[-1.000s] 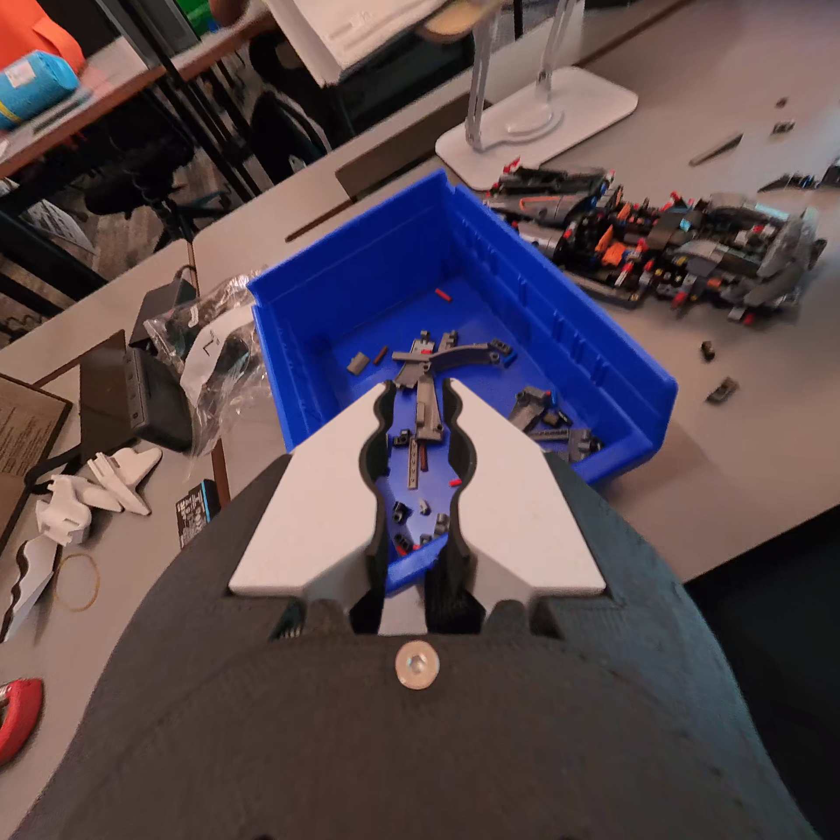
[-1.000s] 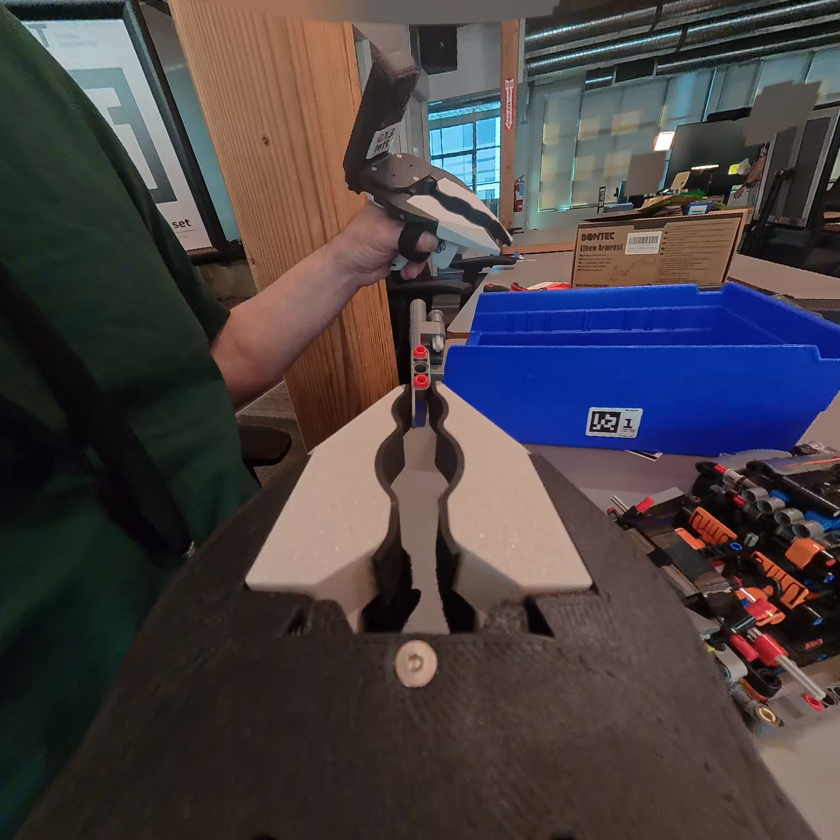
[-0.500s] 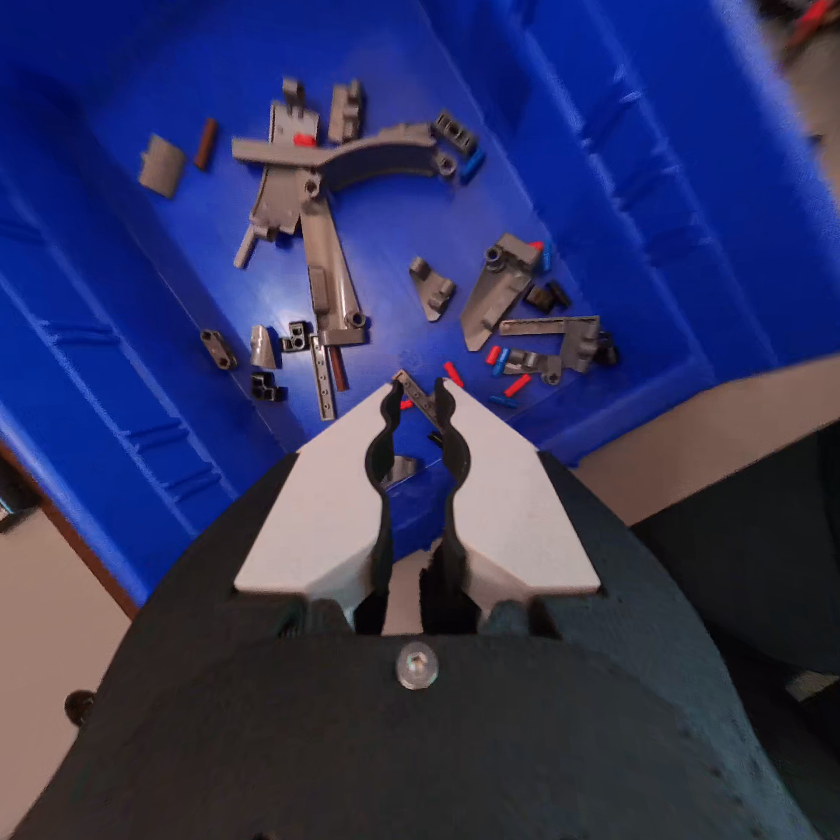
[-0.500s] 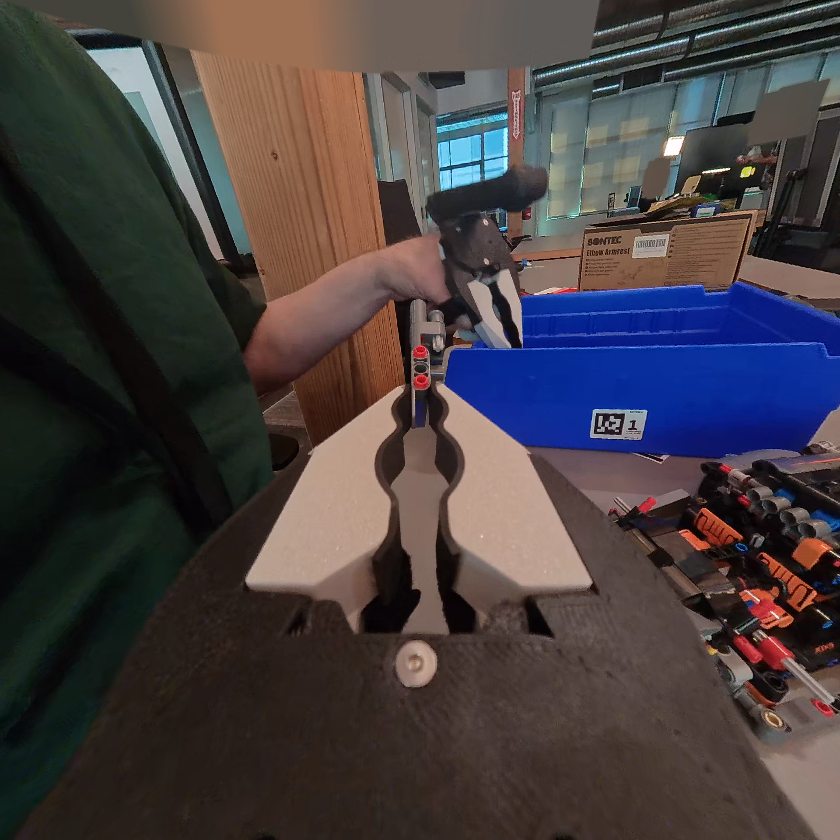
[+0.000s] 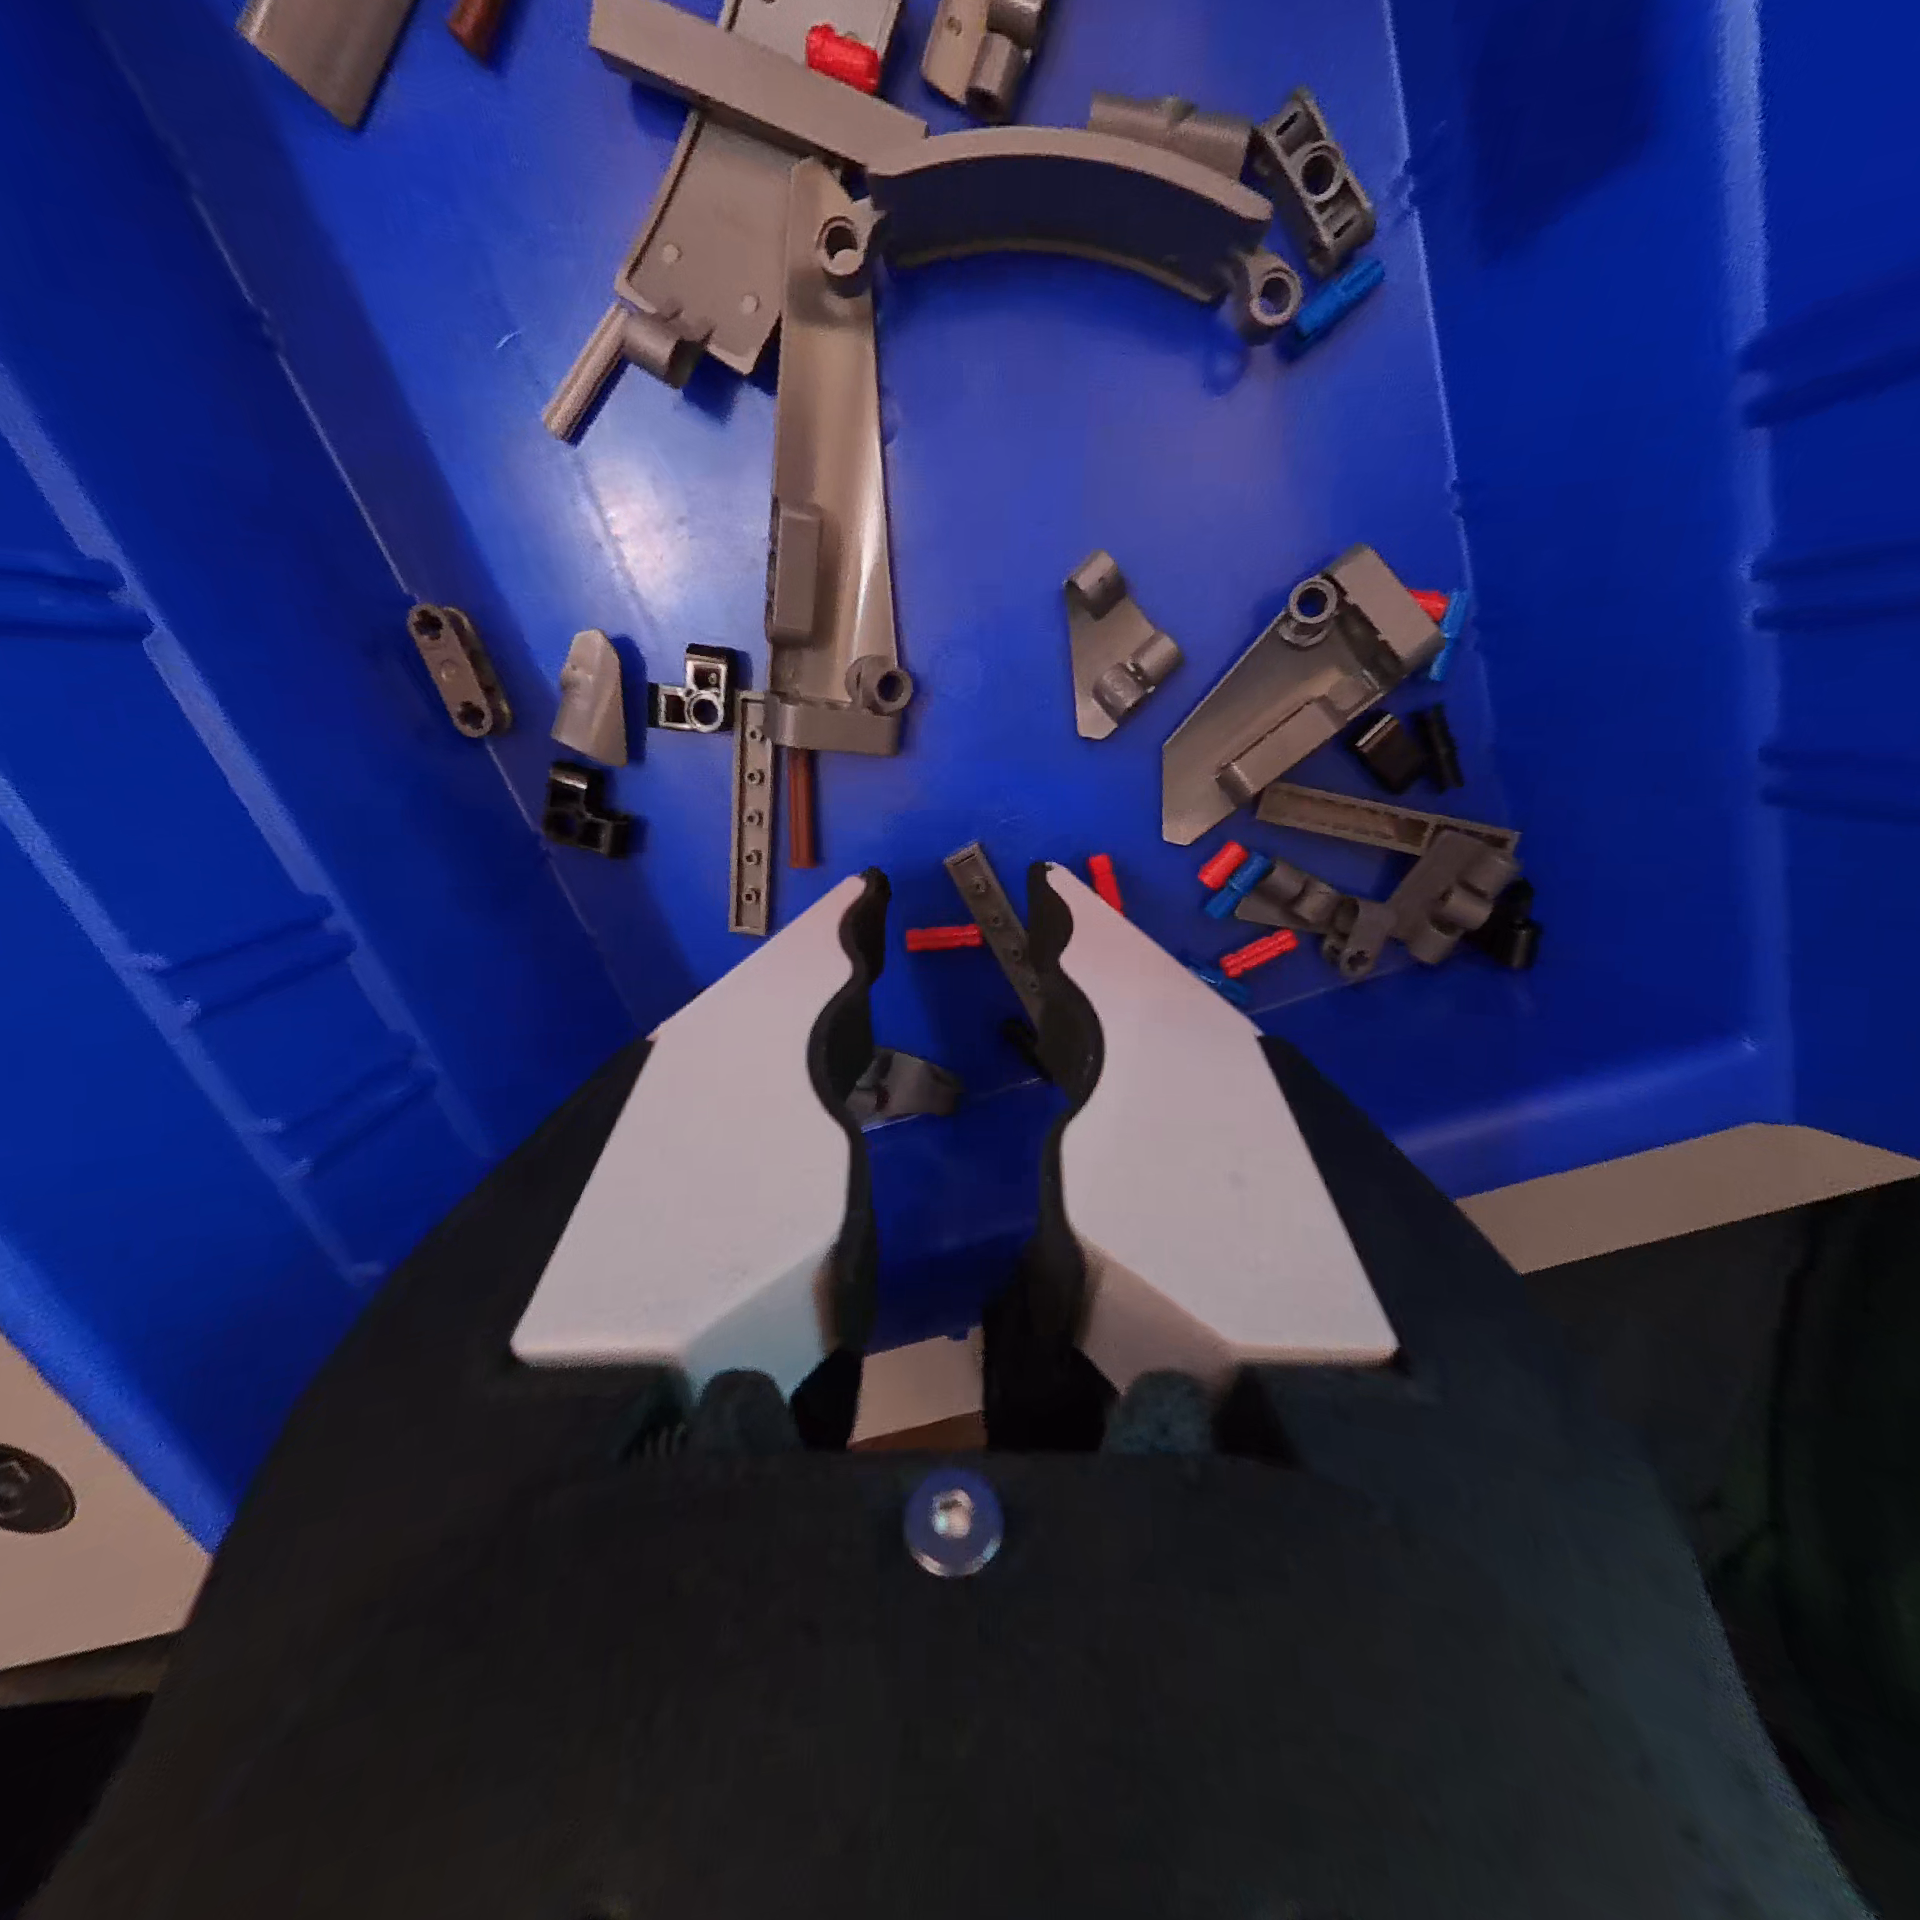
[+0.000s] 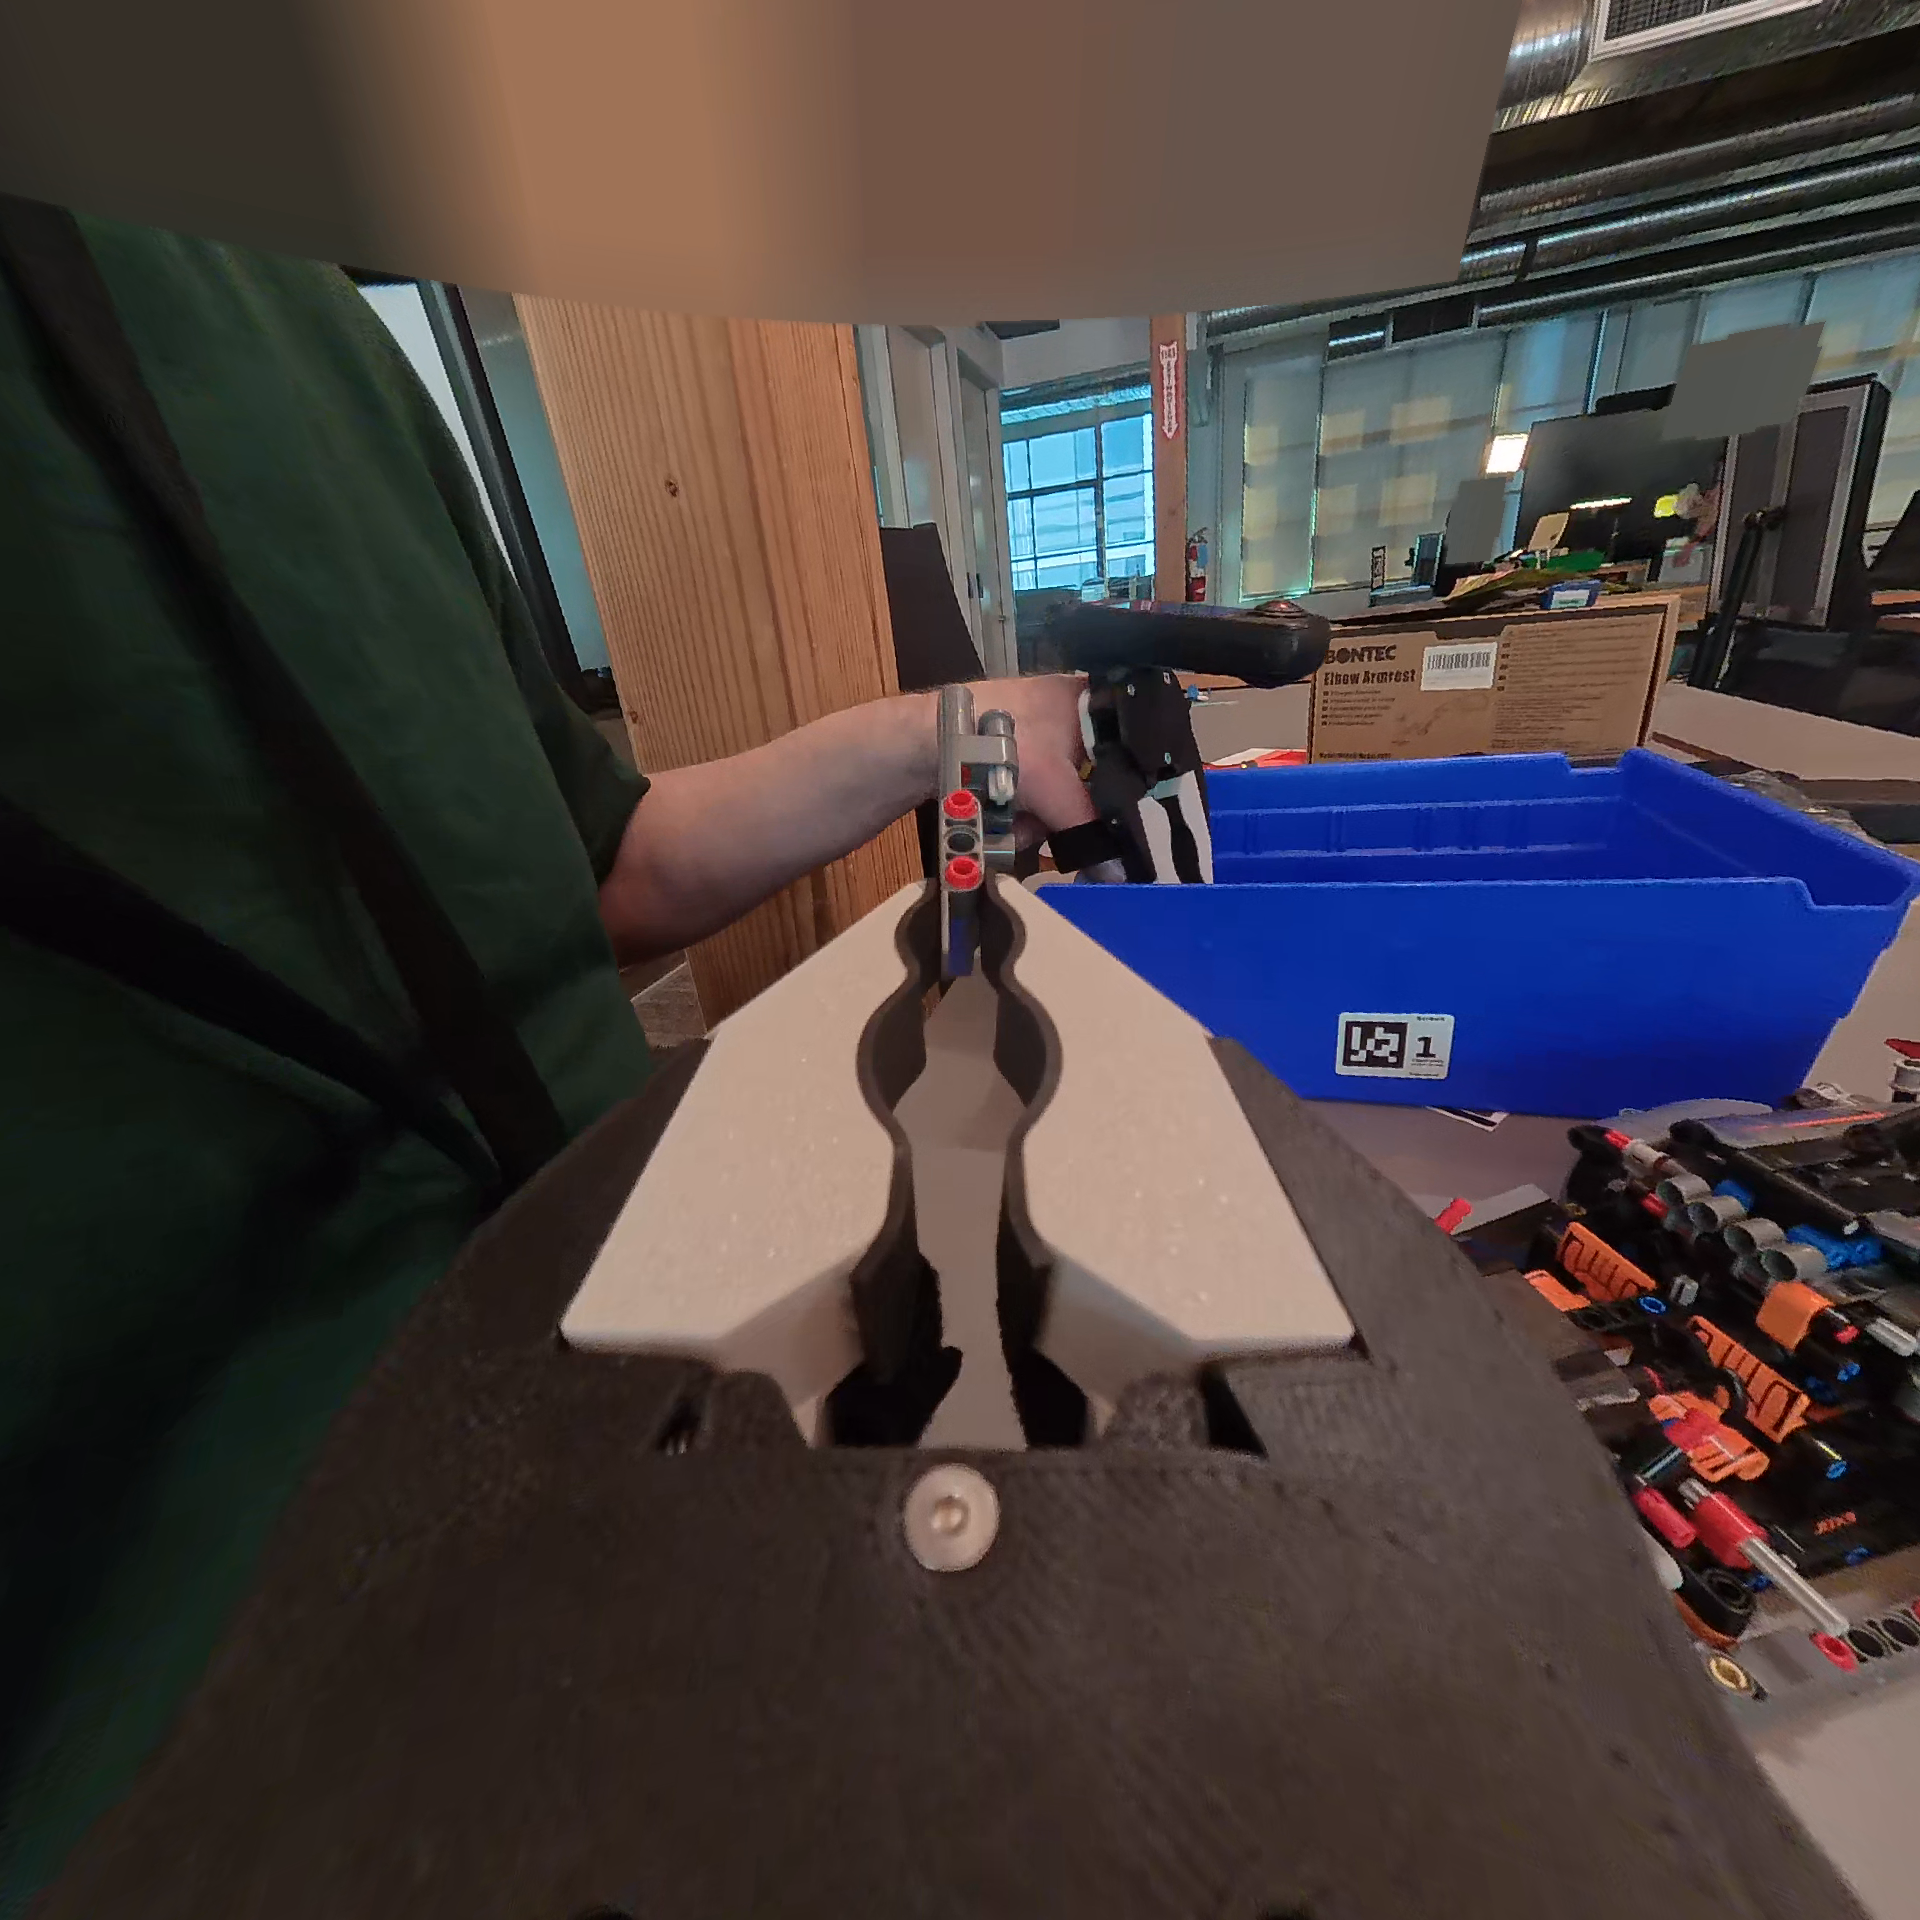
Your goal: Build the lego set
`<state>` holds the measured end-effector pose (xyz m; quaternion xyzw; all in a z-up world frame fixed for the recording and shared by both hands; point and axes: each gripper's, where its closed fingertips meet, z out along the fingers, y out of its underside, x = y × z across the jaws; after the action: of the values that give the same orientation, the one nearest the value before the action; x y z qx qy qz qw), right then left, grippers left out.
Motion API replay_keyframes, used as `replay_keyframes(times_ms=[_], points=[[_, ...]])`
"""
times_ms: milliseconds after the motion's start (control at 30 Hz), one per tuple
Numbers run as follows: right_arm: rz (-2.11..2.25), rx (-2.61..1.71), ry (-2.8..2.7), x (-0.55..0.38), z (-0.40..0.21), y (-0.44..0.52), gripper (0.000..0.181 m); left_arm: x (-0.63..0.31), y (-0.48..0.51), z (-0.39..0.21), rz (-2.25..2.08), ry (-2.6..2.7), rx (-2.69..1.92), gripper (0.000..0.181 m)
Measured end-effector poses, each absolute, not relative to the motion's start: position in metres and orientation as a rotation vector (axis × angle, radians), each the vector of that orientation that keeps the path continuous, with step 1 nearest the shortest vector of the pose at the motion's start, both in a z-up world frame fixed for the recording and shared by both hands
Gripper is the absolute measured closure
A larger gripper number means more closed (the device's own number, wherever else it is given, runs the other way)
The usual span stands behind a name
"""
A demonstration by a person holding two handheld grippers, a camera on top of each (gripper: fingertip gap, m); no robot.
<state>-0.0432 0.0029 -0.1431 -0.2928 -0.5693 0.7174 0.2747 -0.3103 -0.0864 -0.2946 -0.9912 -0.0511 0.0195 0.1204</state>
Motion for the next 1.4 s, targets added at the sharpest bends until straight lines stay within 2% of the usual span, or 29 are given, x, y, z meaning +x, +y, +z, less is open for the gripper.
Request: replay_keyframes(times_ms=[33, 233, 333, 400, 467, 833, 1067, 1400], points=[[1.932, -0.786, -1.527, -0.043, -0.142, 0.003, 0.176, -0.309, -0.085, -0.294, 0.045, -0.164, -2.890, 0.151], [1.949, -0.785, -1.510, -0.041, -0.140, 0.005, 0.176, -0.308, -0.087, -0.295, -0.022, -0.226, -2.924, 0.150], [1.954, -0.782, -1.509, -0.041, -0.139, 0.005, 0.176, -0.302, -0.087, -0.302, -0.052, -0.201, -2.990, 0.163], [1.951, -0.782, -1.507, -0.041, -0.139, 0.005, 0.177, -0.305, -0.087, -0.305, -0.012, -0.204, -3.018, 0.164], [1.953, -0.779, -1.500, -0.040, -0.137, 0.006, 0.176, -0.309, -0.089, -0.307, 0.027, -0.203, -3.042, 0.172], [1.995, -0.761, -1.451, -0.034, -0.128, 0.011, 0.177, -0.309, -0.086, -0.303, 0.065, -0.155, -2.989, 0.175], [1.963, -0.800, -1.476, -0.039, -0.134, 0.013, 0.176, -0.313, -0.063, -0.257, -0.036, -0.200, -2.688, 0.176], [1.466, -1.086, -1.812, -0.025, -0.206, 0.027, 0.177, -0.258, -0.014, -0.175, -0.061, 0.057, -2.380, 0.176]])
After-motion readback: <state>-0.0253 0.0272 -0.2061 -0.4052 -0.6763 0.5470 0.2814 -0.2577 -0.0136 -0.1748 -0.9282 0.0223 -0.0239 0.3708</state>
